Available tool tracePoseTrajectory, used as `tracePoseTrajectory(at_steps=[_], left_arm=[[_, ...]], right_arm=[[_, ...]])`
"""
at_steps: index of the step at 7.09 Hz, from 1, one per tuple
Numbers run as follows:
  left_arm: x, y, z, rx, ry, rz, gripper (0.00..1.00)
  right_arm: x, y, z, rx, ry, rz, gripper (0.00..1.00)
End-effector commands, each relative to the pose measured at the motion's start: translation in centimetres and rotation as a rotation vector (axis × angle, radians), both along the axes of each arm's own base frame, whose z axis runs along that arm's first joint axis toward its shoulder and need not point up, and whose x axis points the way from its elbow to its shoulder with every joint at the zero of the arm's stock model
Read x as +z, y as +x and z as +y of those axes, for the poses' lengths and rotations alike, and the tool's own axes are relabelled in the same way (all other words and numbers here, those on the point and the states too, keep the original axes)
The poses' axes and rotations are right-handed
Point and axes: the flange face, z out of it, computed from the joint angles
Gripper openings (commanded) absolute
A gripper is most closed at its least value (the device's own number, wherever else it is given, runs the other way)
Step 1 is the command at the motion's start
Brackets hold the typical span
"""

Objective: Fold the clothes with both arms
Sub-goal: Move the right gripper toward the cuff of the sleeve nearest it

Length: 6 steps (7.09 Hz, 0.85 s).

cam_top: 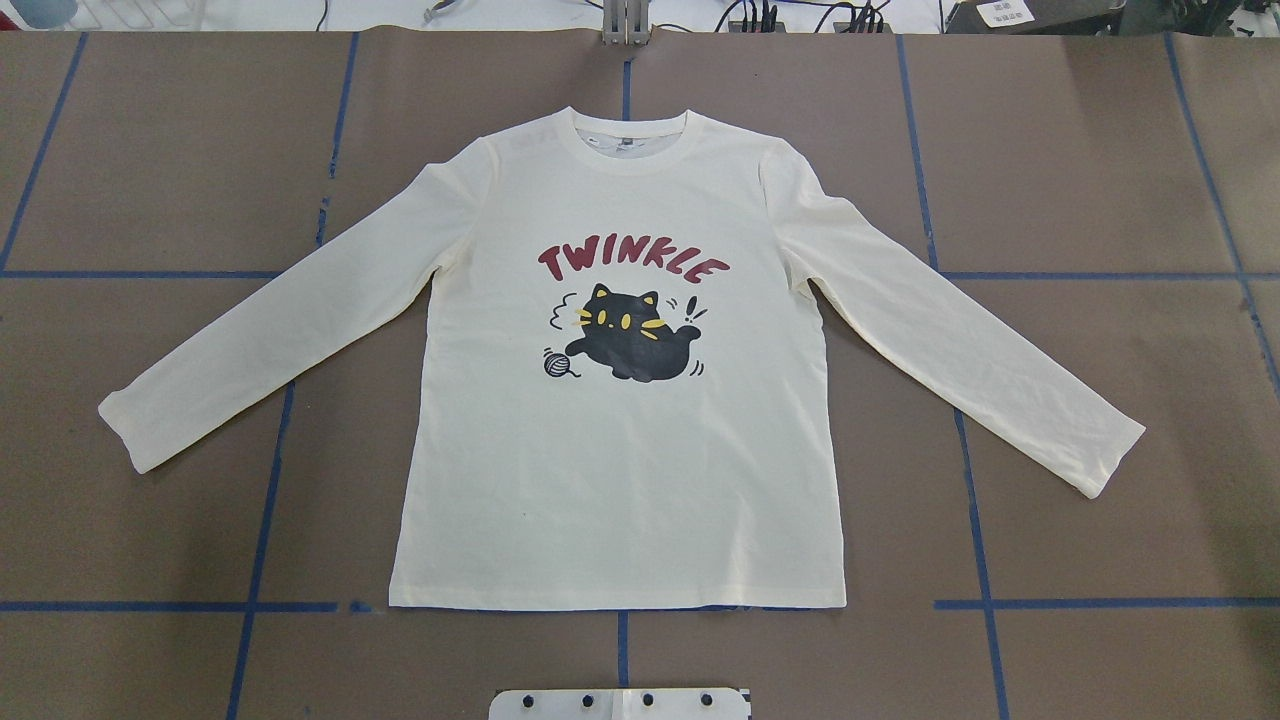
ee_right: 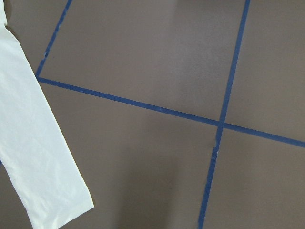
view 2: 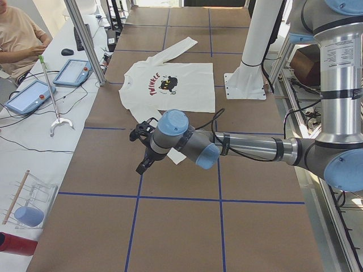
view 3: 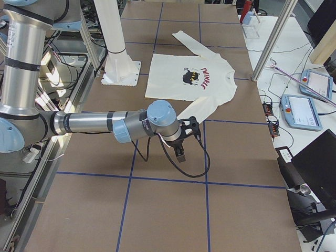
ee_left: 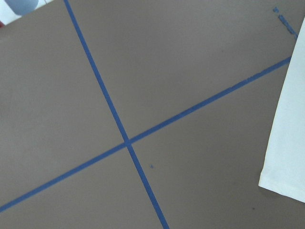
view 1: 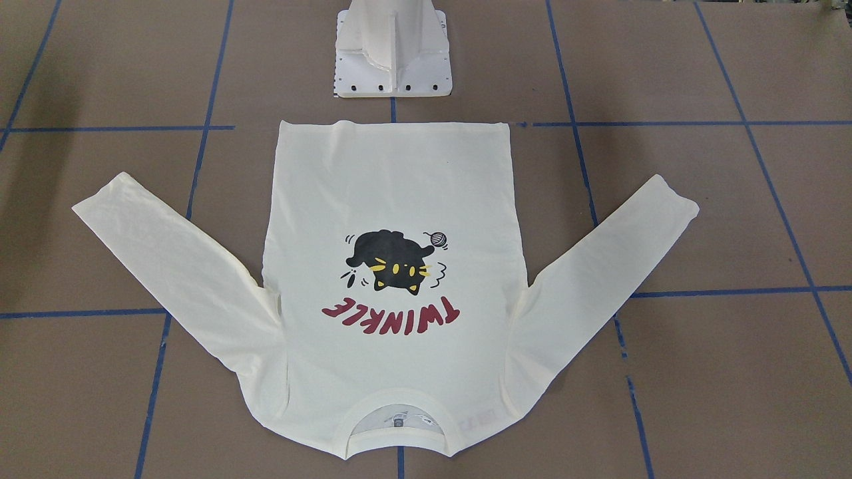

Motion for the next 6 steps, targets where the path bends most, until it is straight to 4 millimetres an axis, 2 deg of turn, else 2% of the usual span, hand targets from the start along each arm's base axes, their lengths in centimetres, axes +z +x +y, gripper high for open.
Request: tracePoseTrajectory(at_steps=[1, 2, 3, 4, 5, 6], left_arm=[[0.1, 0.0, -0.8, -0.008, -0.001, 0.008, 1.00], [0.3, 0.0, -0.5, -0.008, -0.003, 0.008, 1.00], [0.0, 0.0, -0.5, -0.008, 0.003, 0.008, 1.00], [-0.2, -0.1, -0.4, -0.009, 0.008, 0.010, 1.00], [-0.2, -0.1, -0.4, -0.010, 0.008, 0.009, 1.00], [-0.2, -0.1, -0.4, -0.009, 0.008, 0.010, 1.00]], right_arm=[[-0.3, -4.9, 2.1, 0.100, -0.101, -0.105, 1.00], [-0.4, -8.4, 3.5, 0.157, -0.120, -0.128, 1.00], [0.7, -12.3, 4.0, 0.186, -0.128, -0.147, 1.00], [1.9, -15.2, 4.5, 0.204, -0.134, -0.174, 0.90], [2.1, -18.4, 5.0, 0.238, -0.155, -0.181, 0.83], [3.7, -21.5, 5.5, 0.250, -0.142, -0.144, 0.81]])
